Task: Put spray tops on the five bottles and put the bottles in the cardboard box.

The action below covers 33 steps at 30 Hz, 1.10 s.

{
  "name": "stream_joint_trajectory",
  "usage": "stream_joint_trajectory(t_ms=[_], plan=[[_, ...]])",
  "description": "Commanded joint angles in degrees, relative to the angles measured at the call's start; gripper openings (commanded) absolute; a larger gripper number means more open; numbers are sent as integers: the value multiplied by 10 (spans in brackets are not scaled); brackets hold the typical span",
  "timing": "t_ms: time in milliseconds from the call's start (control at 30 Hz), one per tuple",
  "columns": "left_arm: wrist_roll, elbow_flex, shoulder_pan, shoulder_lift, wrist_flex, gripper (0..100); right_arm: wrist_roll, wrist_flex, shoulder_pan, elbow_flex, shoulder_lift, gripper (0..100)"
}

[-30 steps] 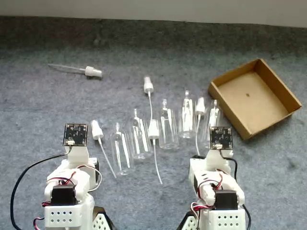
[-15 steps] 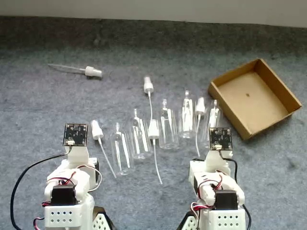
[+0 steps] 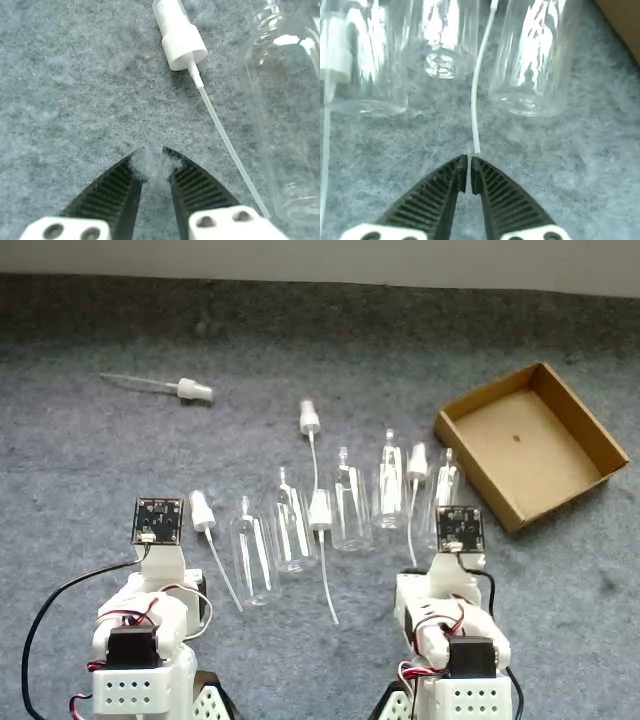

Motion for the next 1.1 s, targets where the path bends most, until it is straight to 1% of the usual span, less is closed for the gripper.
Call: stream_joint_trajectory(t_ms=[0, 67, 133, 267, 333, 400, 467, 600, 700, 800, 900, 1067], plan=[[7, 13, -5, -5, 2, 5, 120, -97, 42, 50, -7, 6], [7, 13, -5, -5, 2, 5, 186, -138, 78, 50, -7, 6], [7, 13, -5, -5, 2, 5, 217, -176, 116, 50, -7, 6], [7, 13, -5, -5, 2, 5, 221, -235, 173, 51, -7, 6], [7, 13, -5, -5, 2, 5, 221, -260, 189, 43, -7, 6], [7, 13, -5, -5, 2, 5, 221, -261, 197, 22, -7, 6], [7, 13, -5, -5, 2, 5, 222, -234, 199, -14, -6, 6], [7, 13, -5, -5, 2, 5, 222, -123, 197, -124, -5, 7], [7, 13, -5, -5, 2, 5, 226, -58, 196, -211, -4, 7], [7, 13, -5, -5, 2, 5, 256, -6, 196, -285, 8, 7], [7, 13, -5, -5, 2, 5, 262, 36, 196, -363, 77, 7], [7, 13, -5, -5, 2, 5, 261, 71, 196, -473, 271, 7]])
